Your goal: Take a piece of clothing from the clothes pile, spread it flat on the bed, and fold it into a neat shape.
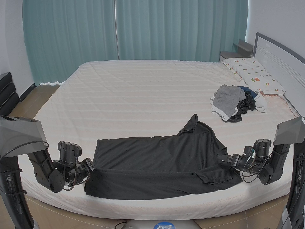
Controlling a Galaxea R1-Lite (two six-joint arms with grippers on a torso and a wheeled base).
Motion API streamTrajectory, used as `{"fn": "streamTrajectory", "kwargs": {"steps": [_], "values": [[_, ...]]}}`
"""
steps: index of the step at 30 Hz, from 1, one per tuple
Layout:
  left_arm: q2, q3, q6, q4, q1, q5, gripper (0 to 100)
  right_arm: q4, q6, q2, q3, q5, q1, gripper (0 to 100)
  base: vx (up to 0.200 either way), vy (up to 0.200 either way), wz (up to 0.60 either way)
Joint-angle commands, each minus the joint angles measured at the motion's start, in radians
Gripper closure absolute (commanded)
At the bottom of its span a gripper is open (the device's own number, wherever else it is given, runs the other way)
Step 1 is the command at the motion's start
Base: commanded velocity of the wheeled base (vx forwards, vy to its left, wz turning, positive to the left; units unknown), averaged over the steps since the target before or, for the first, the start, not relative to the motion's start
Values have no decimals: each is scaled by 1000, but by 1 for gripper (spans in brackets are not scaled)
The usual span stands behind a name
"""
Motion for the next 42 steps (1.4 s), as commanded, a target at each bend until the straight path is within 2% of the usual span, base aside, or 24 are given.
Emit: {"fn": "streamTrajectory", "kwargs": {"steps": [1,18,19,37,42], "values": [[3,1,1,0,0,0,100,-2,-9,42,-32,9,12,0,0,0,0],[3,1,0,0,1,-1,100,-4,-38,114,-88,15,0,0,0,0,0],[3,1,0,0,1,0,100,-4,-41,115,-88,15,0,100,0,0,0],[2,1,0,0,4,-1,100,-44,-47,101,-57,12,-32,100,0,0,0],[0,1,1,0,6,-1,100,-136,-41,89,-13,13,-38,100,0,0,0]]}}
